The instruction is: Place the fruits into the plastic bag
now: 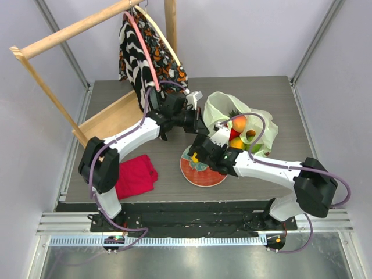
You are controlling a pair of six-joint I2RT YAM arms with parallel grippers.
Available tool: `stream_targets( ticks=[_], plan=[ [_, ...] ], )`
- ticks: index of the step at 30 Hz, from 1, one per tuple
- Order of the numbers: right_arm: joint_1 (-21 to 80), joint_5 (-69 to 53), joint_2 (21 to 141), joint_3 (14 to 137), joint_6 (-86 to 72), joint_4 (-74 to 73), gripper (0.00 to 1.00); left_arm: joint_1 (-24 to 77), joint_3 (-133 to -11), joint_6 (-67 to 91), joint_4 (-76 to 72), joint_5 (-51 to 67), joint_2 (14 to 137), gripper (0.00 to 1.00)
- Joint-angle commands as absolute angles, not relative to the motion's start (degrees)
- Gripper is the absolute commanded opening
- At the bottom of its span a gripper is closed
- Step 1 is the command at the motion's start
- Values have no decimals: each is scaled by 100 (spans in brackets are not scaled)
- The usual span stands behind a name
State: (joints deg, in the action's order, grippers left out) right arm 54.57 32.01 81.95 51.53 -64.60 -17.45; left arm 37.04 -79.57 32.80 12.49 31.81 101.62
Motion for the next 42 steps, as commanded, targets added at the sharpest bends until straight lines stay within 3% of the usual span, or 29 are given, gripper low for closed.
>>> stream_targets(
  ticks=[1, 9, 20, 28, 42],
  plan=[
    [5423, 3823, 8560, 5633, -7128, -2205, 84, 3762, -7980, 3349, 1002, 3375, 9940, 0],
    [5379, 3990, 8842, 5766, -7531, -2619, 84, 3762, -7981, 3314, 1028, 3340, 9914, 0],
    [5309, 4280, 8639, 5300, -7427, -2039, 85, 3709, -8016, 3164, 1169, 3129, 9958, 0],
    [5238, 4078, 8683, 5080, -7146, -1248, 86, 3709, -8016, 3164, 1169, 3129, 9976, 0],
    [4931, 3507, 9369, 5326, -6917, -1282, 83, 3709, -8033, 3173, 1169, 3173, 9932, 0]
  ],
)
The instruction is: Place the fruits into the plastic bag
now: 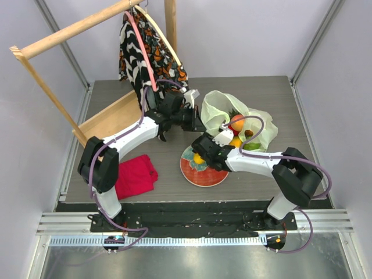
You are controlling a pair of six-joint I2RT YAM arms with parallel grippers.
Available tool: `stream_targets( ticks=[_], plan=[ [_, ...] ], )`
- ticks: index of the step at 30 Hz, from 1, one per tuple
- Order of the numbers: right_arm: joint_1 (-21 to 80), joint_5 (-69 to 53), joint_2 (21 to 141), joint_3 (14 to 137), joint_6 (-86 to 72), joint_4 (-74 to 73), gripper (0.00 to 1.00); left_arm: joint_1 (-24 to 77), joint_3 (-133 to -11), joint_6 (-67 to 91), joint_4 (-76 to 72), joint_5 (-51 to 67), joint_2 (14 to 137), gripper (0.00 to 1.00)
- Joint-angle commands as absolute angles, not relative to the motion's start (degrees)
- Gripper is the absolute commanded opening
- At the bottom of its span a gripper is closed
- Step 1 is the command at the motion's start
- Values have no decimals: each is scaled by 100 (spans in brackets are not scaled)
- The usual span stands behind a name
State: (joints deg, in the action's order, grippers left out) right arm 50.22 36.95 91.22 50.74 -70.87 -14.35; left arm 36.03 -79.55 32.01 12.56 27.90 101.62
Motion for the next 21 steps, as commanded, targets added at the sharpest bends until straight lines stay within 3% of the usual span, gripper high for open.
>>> stream_targets(
  ticks=[1, 4, 7, 8, 11, 17, 21],
  plan=[
    [4922, 3481, 9430, 5387, -6917, -1362, 83, 3709, -8033, 3173, 1169, 3173, 9932, 0],
    [4922, 3428, 9414, 5406, -6952, -1660, 79, 3709, -8033, 3182, 1169, 3173, 9932, 0],
    [4922, 3436, 9177, 5186, -7066, -1731, 69, 3709, -8033, 3190, 1160, 3182, 9940, 0],
    [4922, 3437, 9097, 5116, -7075, -1740, 59, 3709, -8025, 3199, 1169, 3182, 9932, 0],
    [4931, 3401, 8755, 4843, -7075, -1732, 44, 3709, -8016, 3208, 1151, 3190, 9940, 0],
    [4966, 2901, 8097, 4360, -5961, -1135, 25, 3709, -8016, 3234, 1143, 3208, 9975, 0],
    [5097, 2471, 7299, 3860, -5196, -765, 19, 3709, -8016, 3252, 1125, 3234, 9958, 0]
  ],
)
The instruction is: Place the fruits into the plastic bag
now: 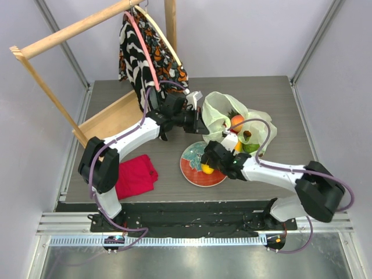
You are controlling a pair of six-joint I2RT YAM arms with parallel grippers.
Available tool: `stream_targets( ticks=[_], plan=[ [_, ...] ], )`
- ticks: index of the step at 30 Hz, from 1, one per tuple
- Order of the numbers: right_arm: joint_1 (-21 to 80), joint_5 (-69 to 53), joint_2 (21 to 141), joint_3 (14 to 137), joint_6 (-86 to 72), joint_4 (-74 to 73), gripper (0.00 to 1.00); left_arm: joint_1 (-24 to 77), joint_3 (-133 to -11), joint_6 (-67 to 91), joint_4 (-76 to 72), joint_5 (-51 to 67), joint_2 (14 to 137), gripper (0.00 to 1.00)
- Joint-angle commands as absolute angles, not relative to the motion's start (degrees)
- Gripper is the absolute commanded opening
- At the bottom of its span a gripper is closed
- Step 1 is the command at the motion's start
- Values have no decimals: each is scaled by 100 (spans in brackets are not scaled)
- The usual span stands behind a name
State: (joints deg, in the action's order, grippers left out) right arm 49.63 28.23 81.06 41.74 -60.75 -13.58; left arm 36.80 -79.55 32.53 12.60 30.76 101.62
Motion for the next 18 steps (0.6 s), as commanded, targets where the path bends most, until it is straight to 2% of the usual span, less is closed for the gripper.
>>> stream_targets(
  ticks=[1, 3, 6, 10, 12, 18],
  plan=[
    [5115, 2357, 7121, 3754, -4872, -669, 19, 3709, -8016, 3252, 1125, 3226, 9949, 0],
    [5115, 1602, 6534, 3430, -4406, -195, 19, 3709, -8024, 3243, 1125, 3217, 9940, 0],
    [5115, 371, 5988, 3435, -3622, -105, 13, 3709, -8033, 3226, 1160, 3199, 9940, 0],
    [5037, 351, 5547, 3901, -3218, -816, 1, 3709, -8033, 3217, 1160, 3182, 9932, 0],
    [4835, 641, 5467, 4384, -3076, -1238, 1, 3709, -8033, 3217, 1160, 3182, 9923, 0],
    [2885, 151, 5922, 5685, -2559, -1880, 1, 3709, -8033, 3217, 1160, 3173, 9870, 0]
  ],
)
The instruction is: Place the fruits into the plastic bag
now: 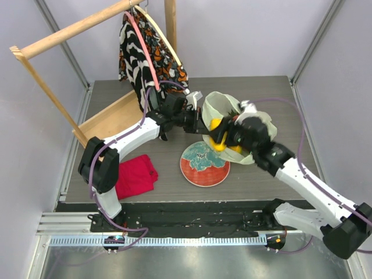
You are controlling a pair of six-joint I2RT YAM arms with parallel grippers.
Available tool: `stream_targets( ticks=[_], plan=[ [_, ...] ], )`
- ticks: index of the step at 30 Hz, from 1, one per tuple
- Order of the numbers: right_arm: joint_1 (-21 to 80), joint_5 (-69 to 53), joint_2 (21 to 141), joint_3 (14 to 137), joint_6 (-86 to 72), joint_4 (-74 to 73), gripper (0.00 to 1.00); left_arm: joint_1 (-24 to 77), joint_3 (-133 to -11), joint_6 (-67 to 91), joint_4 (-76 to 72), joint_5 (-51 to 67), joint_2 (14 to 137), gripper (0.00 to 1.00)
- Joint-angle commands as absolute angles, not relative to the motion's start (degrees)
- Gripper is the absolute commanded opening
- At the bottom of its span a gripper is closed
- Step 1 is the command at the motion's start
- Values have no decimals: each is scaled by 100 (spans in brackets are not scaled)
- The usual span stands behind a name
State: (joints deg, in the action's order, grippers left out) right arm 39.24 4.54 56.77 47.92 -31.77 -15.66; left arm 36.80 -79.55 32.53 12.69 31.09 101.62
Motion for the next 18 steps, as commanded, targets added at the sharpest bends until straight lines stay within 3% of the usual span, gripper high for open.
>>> stream_targets(
  ticks=[1, 5, 12, 18],
  plan=[
    [2709, 184, 6046, 5861, -2505, -2064, 1, 3709, -8033, 3217, 1169, 3190, 9870, 0],
    [2259, 956, 6783, 6616, -2259, -2486, 1, 3709, -8024, 3217, 1160, 3191, 9800, 0],
    [2224, 2126, 7163, 6900, -1644, -2470, 1, 3709, -8024, 3226, 1143, 3208, 9800, 0],
    [2224, 1715, 7181, 6540, -1248, -2303, 1, 3709, -8016, 3199, 1151, 3173, 9861, 0]
  ],
)
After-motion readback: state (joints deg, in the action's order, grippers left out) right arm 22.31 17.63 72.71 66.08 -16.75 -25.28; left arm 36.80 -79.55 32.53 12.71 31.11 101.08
